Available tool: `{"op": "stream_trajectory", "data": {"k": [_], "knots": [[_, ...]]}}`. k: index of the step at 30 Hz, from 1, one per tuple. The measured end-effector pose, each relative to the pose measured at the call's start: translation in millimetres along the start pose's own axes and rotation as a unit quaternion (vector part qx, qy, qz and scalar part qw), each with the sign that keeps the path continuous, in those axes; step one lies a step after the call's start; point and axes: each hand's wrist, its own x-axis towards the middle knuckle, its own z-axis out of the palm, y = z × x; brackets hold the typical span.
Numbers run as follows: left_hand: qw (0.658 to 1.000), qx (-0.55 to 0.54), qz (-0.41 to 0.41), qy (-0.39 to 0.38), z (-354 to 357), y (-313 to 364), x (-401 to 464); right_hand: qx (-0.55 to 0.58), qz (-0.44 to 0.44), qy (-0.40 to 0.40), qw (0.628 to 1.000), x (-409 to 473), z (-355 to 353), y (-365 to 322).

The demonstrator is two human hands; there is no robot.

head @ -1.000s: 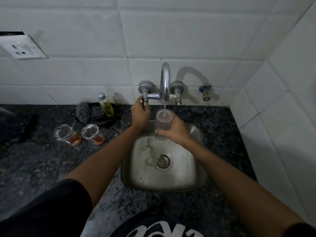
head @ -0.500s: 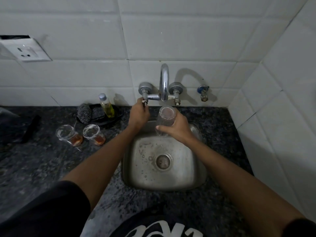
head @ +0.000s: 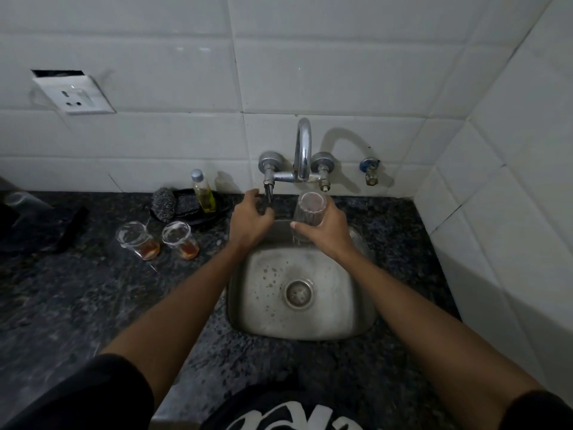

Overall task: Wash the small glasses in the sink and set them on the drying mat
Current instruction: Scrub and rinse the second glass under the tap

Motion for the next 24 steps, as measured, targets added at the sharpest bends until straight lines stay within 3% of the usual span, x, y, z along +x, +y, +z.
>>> {"op": "stream_trajectory", "data": {"k": [24], "knots": [[1.000,0.024,0.006,-0.017,-7.7,10.0,-40.0,-0.023,-0.029,0.066,0.997,-17.1,4.0,-5.2]]}}
